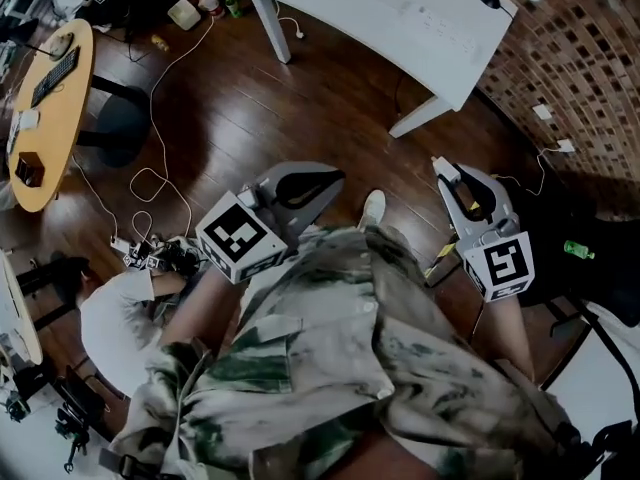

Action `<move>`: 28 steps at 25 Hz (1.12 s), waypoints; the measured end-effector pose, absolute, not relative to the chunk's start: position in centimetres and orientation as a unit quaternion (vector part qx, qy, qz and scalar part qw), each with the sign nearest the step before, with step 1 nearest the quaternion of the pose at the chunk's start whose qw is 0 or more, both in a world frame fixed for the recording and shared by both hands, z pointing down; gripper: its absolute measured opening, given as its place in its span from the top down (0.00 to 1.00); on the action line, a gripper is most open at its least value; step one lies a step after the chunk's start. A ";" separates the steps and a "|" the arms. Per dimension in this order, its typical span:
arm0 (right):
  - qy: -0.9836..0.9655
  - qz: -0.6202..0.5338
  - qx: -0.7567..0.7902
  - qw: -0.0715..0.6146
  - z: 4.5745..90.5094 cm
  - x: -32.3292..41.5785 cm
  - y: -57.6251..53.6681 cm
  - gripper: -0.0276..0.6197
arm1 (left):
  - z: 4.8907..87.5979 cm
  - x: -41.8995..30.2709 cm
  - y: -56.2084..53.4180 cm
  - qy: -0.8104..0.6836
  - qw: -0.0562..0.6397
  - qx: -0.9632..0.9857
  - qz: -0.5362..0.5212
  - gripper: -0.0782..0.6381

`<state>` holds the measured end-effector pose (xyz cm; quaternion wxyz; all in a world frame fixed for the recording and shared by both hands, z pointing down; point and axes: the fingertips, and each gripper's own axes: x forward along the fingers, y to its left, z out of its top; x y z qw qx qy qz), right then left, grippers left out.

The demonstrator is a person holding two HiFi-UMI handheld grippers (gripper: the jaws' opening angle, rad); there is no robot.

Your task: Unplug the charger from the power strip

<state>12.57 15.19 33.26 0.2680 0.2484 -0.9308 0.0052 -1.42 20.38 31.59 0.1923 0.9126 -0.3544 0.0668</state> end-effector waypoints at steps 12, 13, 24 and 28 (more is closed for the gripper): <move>-0.919 0.015 0.284 0.273 30.8 5.9 29.2 0.79 | 33.1 -10.6 32.0 -0.331 0.211 0.917 0.064 0.89; -0.919 0.012 0.289 0.270 30.5 6.0 29.7 0.79 | 32.7 -10.7 32.3 -0.332 0.209 0.918 0.056 0.89; -0.914 0.006 0.325 0.242 28.0 13.3 37.9 0.79 | 30.7 -2.5 37.8 -0.301 0.194 0.932 0.049 0.89; -0.913 0.017 0.337 0.231 28.1 17.8 41.5 0.79 | 30.7 2.4 40.9 -0.296 0.180 0.937 0.054 0.89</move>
